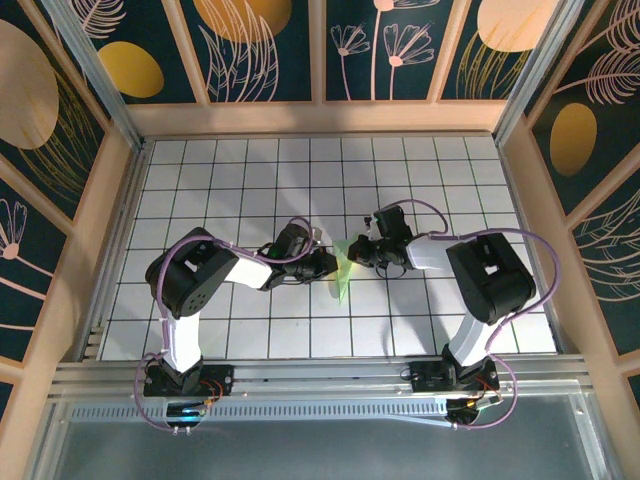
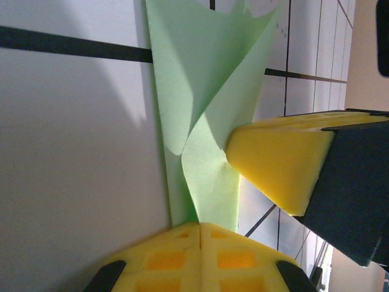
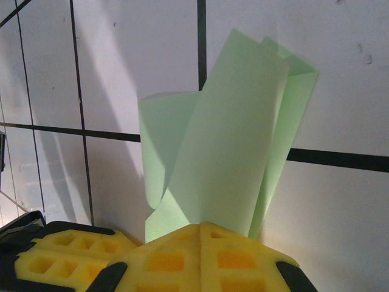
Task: Fold a paper plane with a square sheet of paper (fold left side to right side)
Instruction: Fold the wing for the fifth time at the center of the table.
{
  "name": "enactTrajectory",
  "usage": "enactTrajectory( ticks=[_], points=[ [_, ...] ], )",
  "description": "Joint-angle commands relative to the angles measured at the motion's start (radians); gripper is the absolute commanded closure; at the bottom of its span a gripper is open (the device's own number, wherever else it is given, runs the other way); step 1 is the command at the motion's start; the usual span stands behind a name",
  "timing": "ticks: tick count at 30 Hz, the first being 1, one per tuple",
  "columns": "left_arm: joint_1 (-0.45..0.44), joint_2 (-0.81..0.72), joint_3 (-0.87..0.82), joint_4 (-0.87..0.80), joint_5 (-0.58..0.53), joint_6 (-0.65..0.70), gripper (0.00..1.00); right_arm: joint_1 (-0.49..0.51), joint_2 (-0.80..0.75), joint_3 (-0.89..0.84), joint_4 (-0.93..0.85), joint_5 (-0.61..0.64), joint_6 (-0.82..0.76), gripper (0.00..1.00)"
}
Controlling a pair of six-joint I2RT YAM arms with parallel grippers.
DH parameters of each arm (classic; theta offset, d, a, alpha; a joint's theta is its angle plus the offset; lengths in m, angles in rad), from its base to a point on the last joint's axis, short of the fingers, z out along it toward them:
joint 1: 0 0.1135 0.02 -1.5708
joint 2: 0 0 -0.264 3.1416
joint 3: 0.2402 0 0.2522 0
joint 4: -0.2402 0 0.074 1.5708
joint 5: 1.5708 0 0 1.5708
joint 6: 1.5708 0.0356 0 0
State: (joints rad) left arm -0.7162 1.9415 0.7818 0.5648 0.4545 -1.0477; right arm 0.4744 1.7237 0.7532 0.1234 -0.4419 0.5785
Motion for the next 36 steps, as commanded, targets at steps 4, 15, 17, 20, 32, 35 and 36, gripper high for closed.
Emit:
enactTrajectory(
  ticks=[4,15,17,20,32,35,36],
  points=[
    [0.009,0.06,-0.022,-0.171,-0.151,0.026,1.0,0.001,0.04,0.004,-0.039,0.033,-0.017,1.0],
    [0.009,-0.047,-0.017,-0.138,-0.129,0.02,0.87,-0.014,0.056,-0.055,-0.049,0.062,-0.028,1.0],
    [0.011,-0.089,0.004,-0.178,-0.139,0.035,0.81,-0.013,0.062,-0.062,-0.038,0.056,-0.029,1.0],
    [0.011,-0.153,0.032,-0.248,-0.162,0.063,0.76,-0.014,0.065,-0.07,-0.026,0.052,-0.03,1.0],
    [-0.025,-0.31,0.031,-0.317,-0.031,0.078,0.95,-0.013,0.077,-0.077,-0.01,0.052,-0.028,1.0],
    [-0.053,-0.282,0.054,-0.314,0.004,0.076,0.95,-0.013,0.079,-0.077,-0.007,0.049,-0.025,1.0],
    [-0.059,-0.267,0.064,-0.315,0.013,0.077,0.95,-0.013,0.079,-0.077,-0.007,0.049,-0.025,1.0]
  ],
)
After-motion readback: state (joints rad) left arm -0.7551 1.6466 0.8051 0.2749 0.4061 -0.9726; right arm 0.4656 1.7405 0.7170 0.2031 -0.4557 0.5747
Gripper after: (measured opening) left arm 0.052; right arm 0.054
